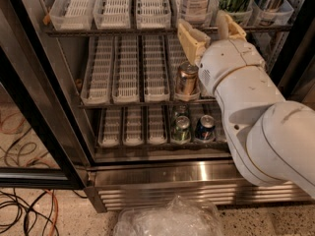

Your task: Pick blue plastic bottle from top shelf of fridge

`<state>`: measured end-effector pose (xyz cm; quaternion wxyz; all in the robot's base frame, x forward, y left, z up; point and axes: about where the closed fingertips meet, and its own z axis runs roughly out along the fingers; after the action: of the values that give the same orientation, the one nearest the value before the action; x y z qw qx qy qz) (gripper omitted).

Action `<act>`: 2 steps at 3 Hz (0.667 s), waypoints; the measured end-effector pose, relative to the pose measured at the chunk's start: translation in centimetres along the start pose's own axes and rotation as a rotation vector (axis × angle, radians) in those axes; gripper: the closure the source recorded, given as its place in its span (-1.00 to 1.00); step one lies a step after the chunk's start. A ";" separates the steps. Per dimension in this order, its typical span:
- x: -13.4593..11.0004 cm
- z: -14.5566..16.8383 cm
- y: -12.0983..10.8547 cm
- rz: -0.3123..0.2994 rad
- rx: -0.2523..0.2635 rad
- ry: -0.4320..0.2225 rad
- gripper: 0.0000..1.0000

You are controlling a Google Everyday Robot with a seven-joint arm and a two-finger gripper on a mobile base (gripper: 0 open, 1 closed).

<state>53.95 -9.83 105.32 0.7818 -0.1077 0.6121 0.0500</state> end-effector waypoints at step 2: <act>0.0 0.0 0.0 0.000 0.000 0.000 -1.00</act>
Offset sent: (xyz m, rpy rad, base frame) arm 0.0000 0.0000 0.0000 0.0000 0.0000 0.0000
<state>53.95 -9.83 105.32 0.7818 -0.1077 0.6121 0.0500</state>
